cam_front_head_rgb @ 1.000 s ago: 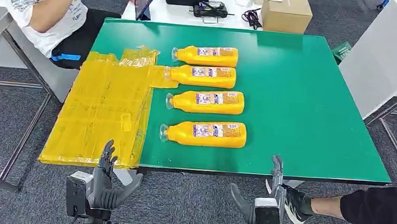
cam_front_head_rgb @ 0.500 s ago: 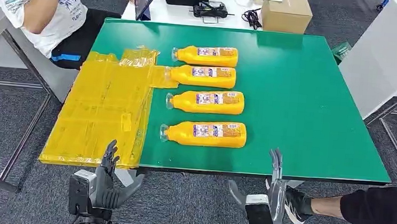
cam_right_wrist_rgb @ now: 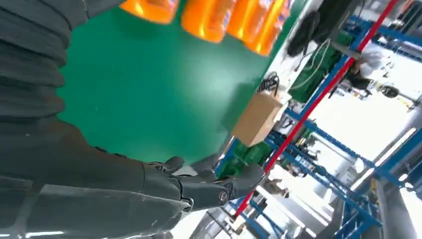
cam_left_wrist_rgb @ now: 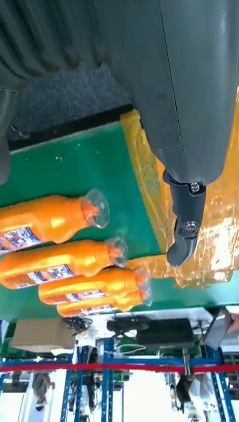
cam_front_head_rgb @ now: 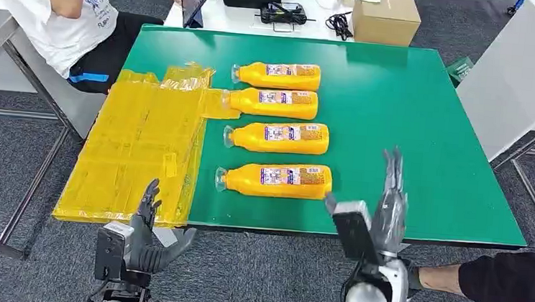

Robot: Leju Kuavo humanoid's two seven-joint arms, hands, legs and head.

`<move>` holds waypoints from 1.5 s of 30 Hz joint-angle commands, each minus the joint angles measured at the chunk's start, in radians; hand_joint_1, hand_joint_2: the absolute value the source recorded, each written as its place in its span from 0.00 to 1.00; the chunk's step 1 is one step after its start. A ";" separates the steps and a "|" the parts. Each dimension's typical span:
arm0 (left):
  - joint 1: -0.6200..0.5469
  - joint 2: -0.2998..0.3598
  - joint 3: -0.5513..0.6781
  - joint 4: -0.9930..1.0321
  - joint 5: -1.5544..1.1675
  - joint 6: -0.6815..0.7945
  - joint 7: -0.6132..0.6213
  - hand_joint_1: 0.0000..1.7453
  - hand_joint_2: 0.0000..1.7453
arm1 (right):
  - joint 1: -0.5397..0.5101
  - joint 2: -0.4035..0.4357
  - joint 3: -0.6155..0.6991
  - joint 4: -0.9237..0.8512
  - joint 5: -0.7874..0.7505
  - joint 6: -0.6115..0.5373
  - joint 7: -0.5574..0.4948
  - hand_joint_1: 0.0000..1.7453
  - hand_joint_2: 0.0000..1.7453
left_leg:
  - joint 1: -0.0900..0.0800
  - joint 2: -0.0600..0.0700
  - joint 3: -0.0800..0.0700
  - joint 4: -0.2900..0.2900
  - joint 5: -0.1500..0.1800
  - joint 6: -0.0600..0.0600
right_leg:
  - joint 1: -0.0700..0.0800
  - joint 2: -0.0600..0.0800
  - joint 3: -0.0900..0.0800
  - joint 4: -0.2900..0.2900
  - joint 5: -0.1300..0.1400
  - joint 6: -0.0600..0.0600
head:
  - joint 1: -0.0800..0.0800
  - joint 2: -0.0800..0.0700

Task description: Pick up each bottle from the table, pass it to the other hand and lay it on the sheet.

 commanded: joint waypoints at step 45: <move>-0.080 -0.008 0.047 0.157 -0.030 -0.060 -0.072 0.00 1.00 | -0.836 -0.154 0.363 1.326 -0.018 0.378 0.041 0.00 1.00 | 0.000 0.001 0.001 0.000 0.000 0.000 | 0.000 0.001 0.001 0.001 0.000 -0.001 | 0.000 0.000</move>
